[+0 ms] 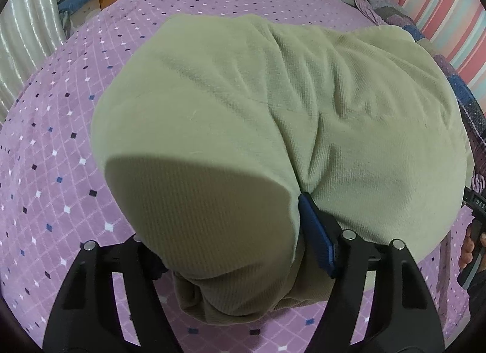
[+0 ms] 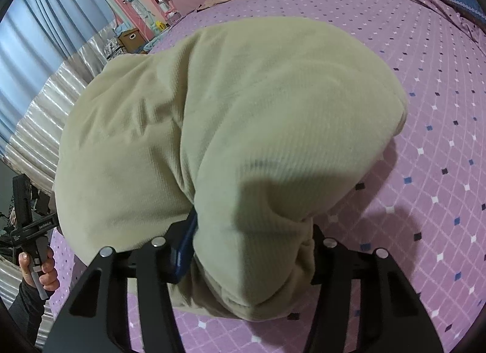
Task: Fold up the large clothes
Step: 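Lift the bundle end with both tools and fold it over the rest, then lower the folded bundle onto the bed and open both tools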
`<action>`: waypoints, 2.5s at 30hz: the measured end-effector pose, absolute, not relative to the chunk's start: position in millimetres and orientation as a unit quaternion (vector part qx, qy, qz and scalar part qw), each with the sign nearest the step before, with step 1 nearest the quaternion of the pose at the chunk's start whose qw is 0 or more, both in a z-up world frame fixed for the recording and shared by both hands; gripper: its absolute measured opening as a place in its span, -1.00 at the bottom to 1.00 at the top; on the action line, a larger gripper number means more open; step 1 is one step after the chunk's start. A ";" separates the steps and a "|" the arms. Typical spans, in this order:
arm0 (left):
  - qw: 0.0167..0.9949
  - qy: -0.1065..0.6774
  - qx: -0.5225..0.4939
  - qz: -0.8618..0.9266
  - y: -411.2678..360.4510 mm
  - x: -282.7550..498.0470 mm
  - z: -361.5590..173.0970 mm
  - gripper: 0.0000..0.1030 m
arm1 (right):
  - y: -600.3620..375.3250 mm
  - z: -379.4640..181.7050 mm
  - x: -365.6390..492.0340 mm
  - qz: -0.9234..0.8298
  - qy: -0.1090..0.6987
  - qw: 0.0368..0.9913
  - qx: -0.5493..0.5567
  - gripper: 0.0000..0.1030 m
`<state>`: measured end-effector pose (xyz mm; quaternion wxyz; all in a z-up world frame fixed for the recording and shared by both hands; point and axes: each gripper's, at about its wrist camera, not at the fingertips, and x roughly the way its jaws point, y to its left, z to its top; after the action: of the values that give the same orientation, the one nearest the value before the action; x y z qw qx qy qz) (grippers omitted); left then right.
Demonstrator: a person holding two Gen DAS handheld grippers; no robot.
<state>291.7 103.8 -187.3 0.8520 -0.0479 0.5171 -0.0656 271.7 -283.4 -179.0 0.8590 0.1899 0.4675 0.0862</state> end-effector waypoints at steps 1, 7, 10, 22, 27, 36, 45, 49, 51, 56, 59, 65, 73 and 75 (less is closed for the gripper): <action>0.851 0.518 -0.047 -0.065 102.3 292.9 -186.8 0.39 | -283.1 -178.9 271.7 0.086 0.467 0.859 0.189 0.06; 0.853 0.516 -0.039 -0.063 99.5 283.4 -181.7 0.15 | -285.0 -176.3 268.3 0.089 0.462 0.860 0.196 -0.11; 0.856 0.513 -0.031 -0.059 95.6 286.7 -173.1 -0.03 | -283.6 -167.0 268.5 0.091 0.457 0.863 0.193 -0.22; 0.909 0.415 0.025 -0.015 56.0 270.6 -74.2 -0.23 | -252.2 -37.7 244.3 0.094 0.327 0.938 0.060 -0.41; 0.929 0.369 0.002 -0.025 48.8 214.6 -28.9 -0.23 | -264.1 16.1 184.3 0.094 0.260 0.960 0.035 -0.41; 0.928 0.367 -0.005 -0.062 21.3 99.9 -54.9 -0.22 | -327.4 -25.2 72.1 0.070 0.303 0.949 0.058 -0.40; 0.895 0.439 -0.039 -0.072 38.2 74.9 -146.2 -0.07 | -349.5 -135.1 36.1 0.051 0.402 0.910 0.091 -0.26; 0.896 0.434 -0.041 -0.078 26.1 84.5 -145.5 0.00 | -356.1 -143.6 41.3 0.048 0.407 0.903 0.126 -0.10; 0.894 0.438 -0.053 -0.082 42.7 82.8 -150.1 0.04 | -358.0 -143.0 43.0 0.045 0.412 0.901 0.129 -0.07; 0.890 0.445 -0.058 -0.077 45.2 78.9 -148.8 0.24 | -357.6 -137.8 45.4 0.039 0.422 0.895 0.137 0.07; 0.894 0.441 -0.051 -0.065 53.6 64.6 -142.3 0.38 | -363.6 -137.8 42.7 0.031 0.425 0.894 0.138 0.20; 0.907 0.418 -0.034 -0.047 68.0 51.1 -117.5 0.69 | -380.6 -127.1 28.1 -0.002 0.404 0.906 0.129 0.55; 0.898 0.439 -0.042 -0.013 90.4 61.1 -145.0 0.94 | -378.4 -140.4 45.4 -0.050 0.426 0.899 0.092 0.82; 0.897 0.440 -0.044 -0.015 91.8 64.5 -149.2 0.94 | -377.9 -147.7 48.4 -0.056 0.431 0.897 0.080 0.88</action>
<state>64.5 91.8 -149.2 0.8969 -0.0445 0.4397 -0.0147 48.4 -377.9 -147.7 0.8970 0.0798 0.4312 -0.0558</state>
